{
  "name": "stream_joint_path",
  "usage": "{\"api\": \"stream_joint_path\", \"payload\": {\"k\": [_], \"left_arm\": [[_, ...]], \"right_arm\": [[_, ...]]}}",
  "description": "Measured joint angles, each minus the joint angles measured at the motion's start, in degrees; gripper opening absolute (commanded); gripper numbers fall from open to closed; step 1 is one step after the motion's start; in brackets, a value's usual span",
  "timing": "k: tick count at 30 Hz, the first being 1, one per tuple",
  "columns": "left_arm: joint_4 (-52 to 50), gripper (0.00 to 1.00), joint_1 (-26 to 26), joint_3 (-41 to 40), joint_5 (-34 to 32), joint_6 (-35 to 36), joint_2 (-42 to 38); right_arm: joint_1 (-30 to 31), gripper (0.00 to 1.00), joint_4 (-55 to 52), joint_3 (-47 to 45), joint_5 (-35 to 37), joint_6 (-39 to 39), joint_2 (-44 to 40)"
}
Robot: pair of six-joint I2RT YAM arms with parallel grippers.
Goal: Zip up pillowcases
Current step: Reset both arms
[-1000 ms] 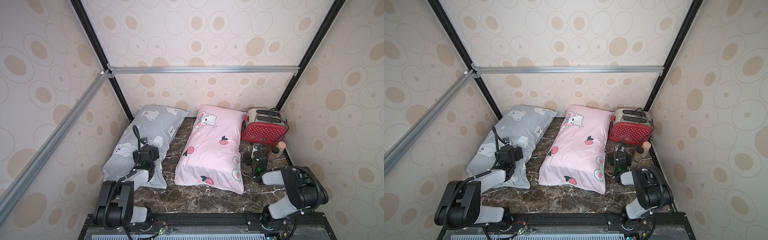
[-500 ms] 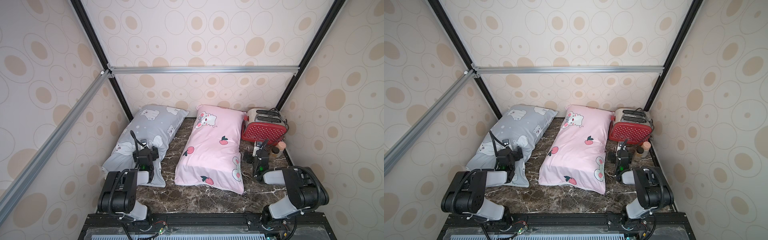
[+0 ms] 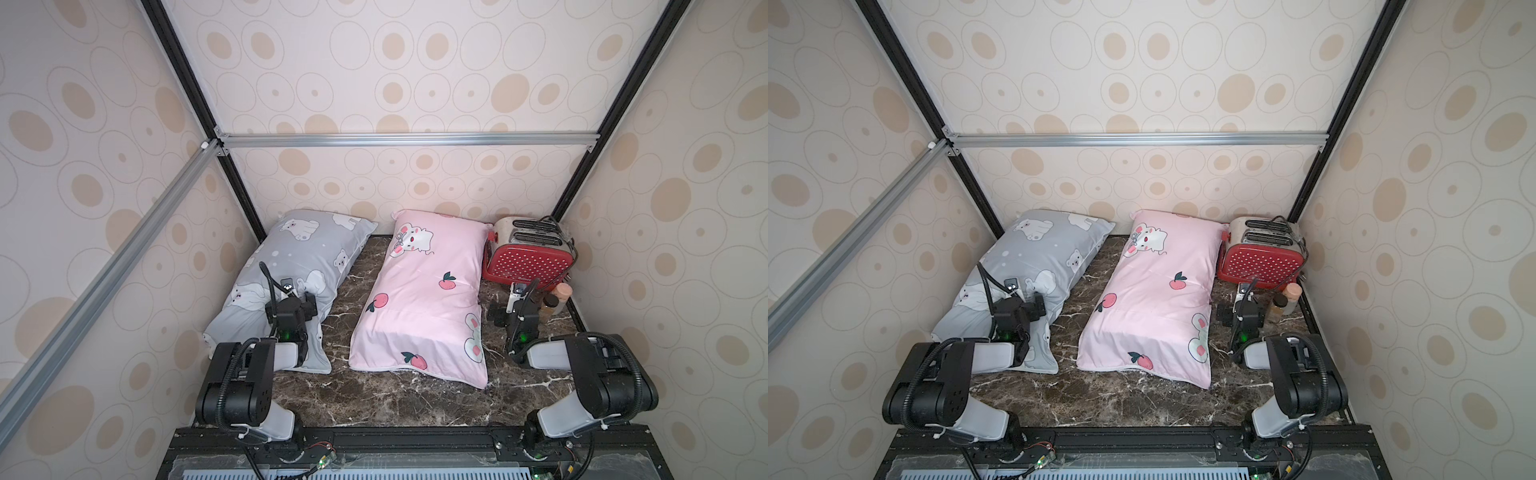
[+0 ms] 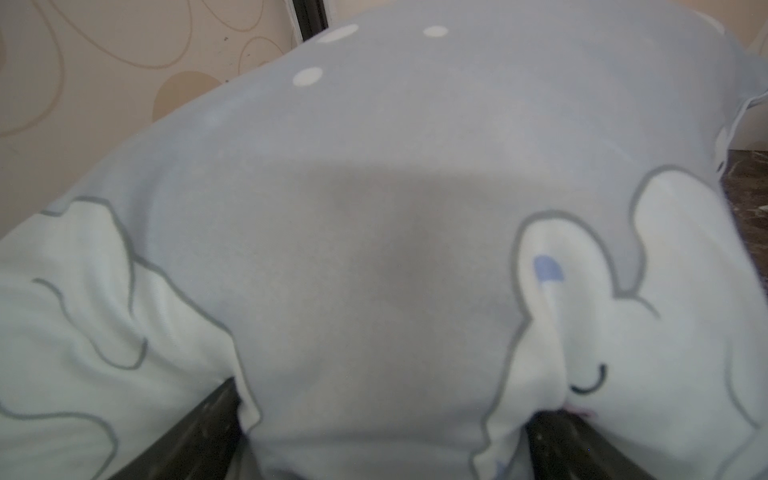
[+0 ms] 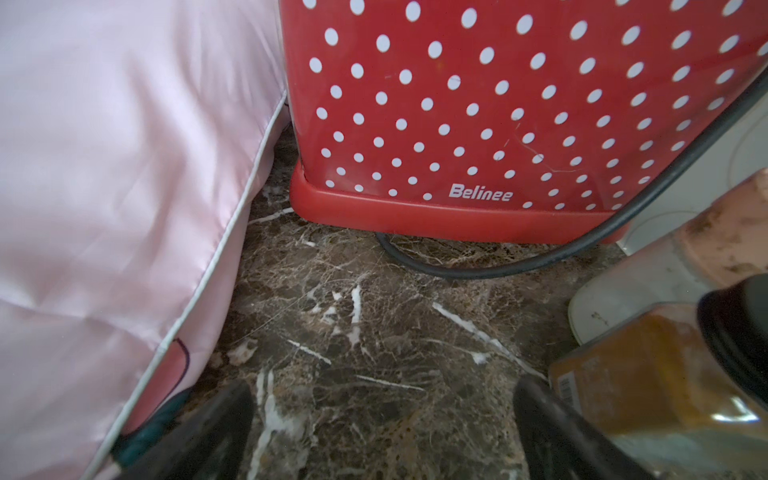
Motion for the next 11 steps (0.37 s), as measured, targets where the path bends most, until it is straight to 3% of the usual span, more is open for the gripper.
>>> {"api": "stream_joint_path", "payload": {"k": [11], "left_arm": [[-0.02, 0.99, -0.35, 0.0, -0.44, 0.48, 0.04]], "right_arm": [[0.0, 1.0, -0.2, 0.0, 0.22, 0.0, 0.0]]}}
